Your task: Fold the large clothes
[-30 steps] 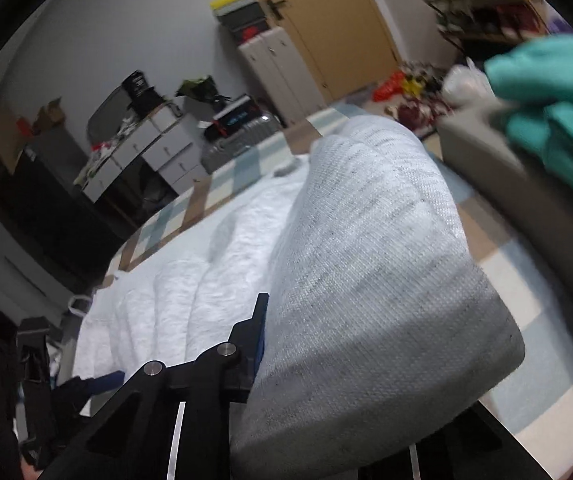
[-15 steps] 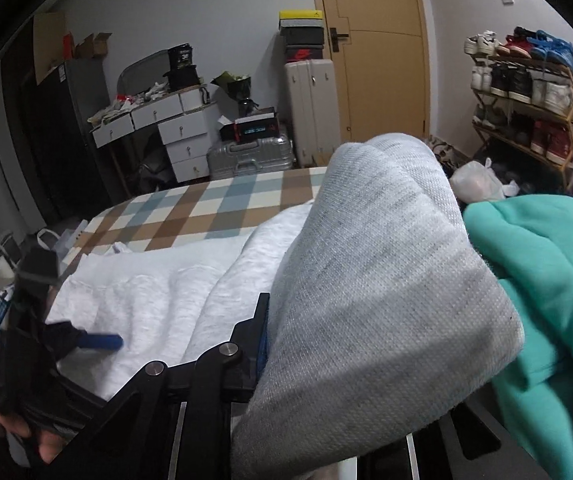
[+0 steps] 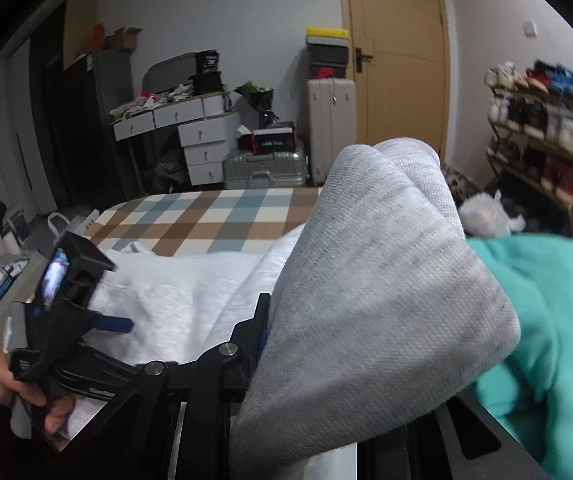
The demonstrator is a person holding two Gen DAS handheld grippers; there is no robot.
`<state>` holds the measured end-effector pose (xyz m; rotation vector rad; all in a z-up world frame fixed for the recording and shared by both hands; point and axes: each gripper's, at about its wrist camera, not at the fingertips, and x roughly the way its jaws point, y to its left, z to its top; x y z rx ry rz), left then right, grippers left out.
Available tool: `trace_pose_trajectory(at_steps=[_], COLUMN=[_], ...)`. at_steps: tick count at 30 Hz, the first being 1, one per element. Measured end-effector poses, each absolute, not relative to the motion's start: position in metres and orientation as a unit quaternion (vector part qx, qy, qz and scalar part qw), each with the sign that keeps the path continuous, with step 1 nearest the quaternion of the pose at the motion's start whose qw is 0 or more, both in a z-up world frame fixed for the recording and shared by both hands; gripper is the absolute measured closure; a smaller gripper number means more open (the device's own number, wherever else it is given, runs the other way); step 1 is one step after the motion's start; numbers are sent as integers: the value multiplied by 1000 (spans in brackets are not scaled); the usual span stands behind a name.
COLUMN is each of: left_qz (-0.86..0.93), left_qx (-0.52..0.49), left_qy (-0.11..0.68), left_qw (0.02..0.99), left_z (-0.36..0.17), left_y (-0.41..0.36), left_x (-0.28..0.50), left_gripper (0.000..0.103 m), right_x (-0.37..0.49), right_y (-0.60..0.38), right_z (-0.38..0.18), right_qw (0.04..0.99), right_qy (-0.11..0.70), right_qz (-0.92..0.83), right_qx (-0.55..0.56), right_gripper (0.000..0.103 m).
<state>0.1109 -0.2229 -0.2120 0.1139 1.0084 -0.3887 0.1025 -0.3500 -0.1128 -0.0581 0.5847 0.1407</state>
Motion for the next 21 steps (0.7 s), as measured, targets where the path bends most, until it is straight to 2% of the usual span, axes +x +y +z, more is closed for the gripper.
trace_pose_trajectory(at_steps=[4,7,11,14,16,21], left_qz=[-236,-275,-252,-202,-185,-137], left_qx=[11,-110,-148,-153,-197,-178], left_qy=[466,475,443,442,443,457], left_qw=[852,829,848,860,855,861], left_z=[-202,-176,-139,-133,-135,-137], left_y=[-227,-176,-89,-24,16,51], left_x=[110,111,92,80,72,48], left_gripper=[9,9,9,9,9,10], right_x=[91,81,65,53,43,25], right_y=[-330,-309,-251,-201,-165,-80], right_z=[-90,-81,-82,-93,-105,-161], right_qw=[959,961,953,940,930,891], right_qy=[266,249,222,206,192,205], right_qz=[64,70,56,65,82,149], right_qx=[-74,-94,-201,-263,-304,-376], right_gripper=[85,85,85,85,84,80])
